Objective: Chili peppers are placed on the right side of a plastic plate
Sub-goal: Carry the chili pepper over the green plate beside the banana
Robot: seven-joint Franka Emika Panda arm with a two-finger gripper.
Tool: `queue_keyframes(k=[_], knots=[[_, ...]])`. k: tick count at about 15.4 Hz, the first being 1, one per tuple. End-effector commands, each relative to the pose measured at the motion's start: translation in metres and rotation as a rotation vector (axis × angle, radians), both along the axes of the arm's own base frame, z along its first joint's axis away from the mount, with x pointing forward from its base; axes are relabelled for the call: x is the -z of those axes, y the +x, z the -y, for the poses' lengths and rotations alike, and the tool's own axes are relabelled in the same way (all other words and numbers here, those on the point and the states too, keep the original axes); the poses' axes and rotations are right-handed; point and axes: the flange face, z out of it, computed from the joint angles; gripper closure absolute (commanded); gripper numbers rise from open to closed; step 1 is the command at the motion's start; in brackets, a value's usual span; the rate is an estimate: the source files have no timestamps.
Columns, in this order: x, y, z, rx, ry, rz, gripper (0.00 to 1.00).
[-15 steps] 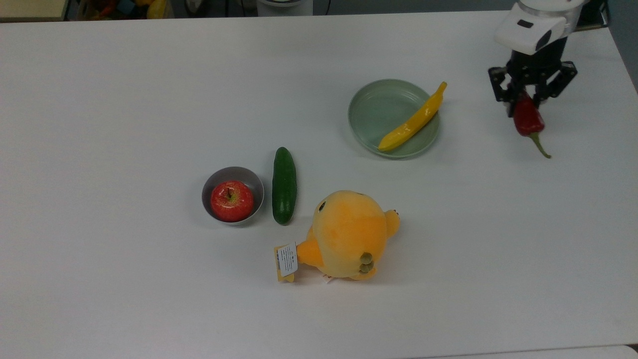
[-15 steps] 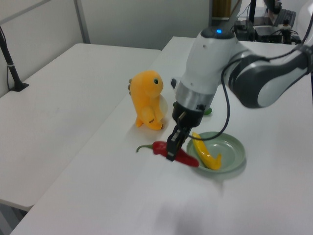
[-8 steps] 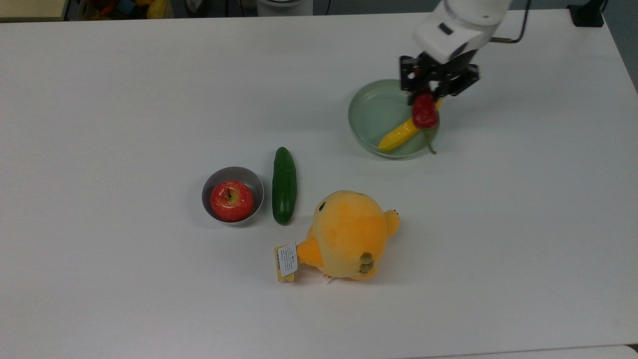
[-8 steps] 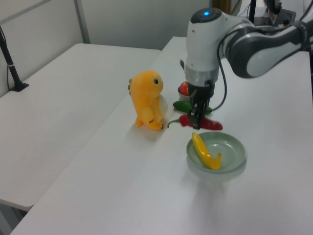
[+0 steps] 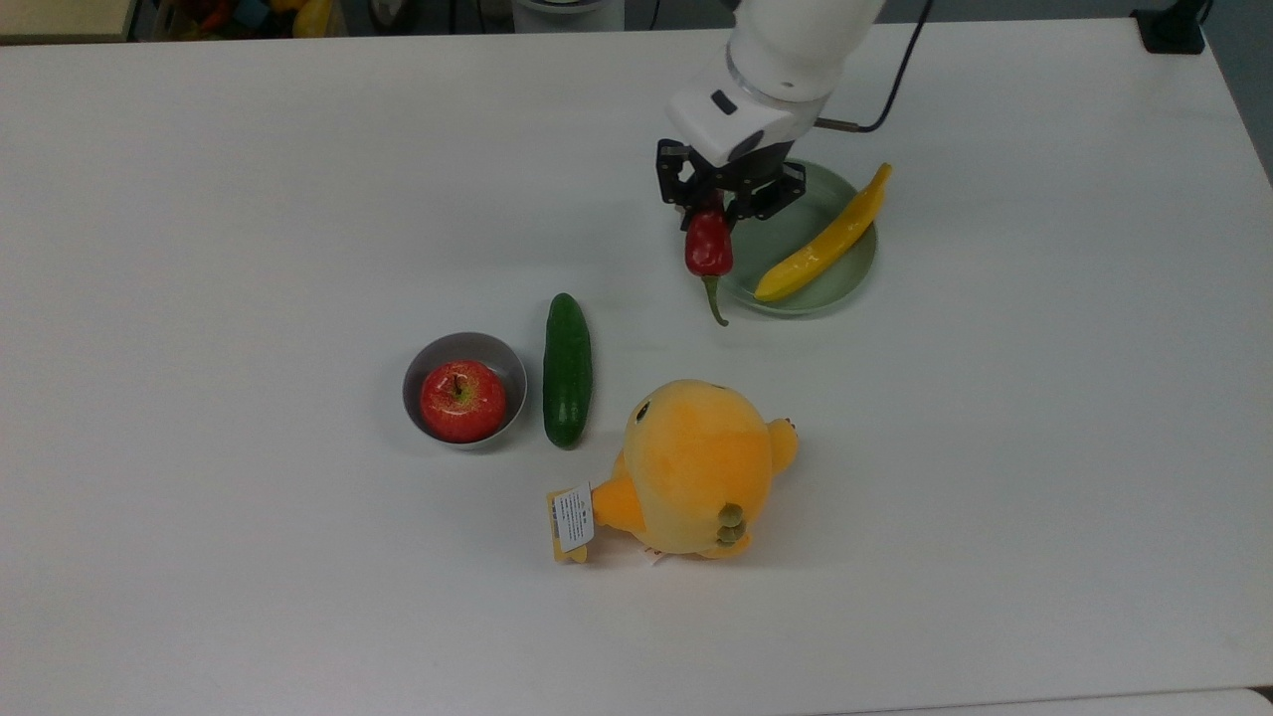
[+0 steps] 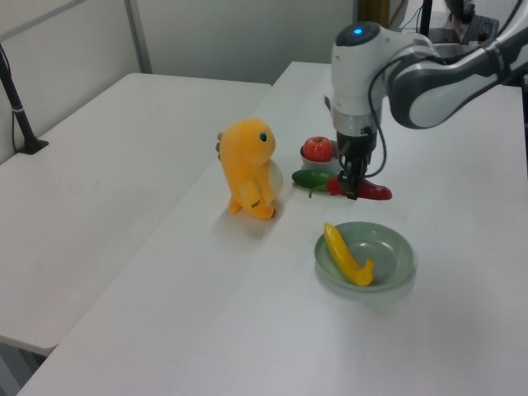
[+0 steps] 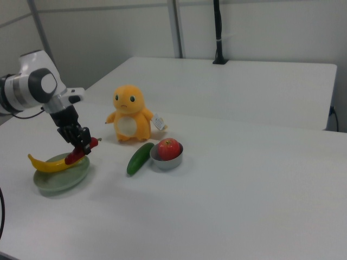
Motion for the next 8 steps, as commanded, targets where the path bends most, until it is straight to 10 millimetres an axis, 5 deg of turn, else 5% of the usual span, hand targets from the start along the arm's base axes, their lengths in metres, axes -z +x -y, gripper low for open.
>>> queue_keyframes(k=[1, 7, 8], knots=[[0.017, -0.027, 0.018, -0.022, 0.038, 0.031, 0.99], [0.047, -0.029, 0.025, -0.028, 0.033, 0.026, 0.92], [0.048, -0.029, 0.026, -0.024, 0.031, 0.021, 0.77]])
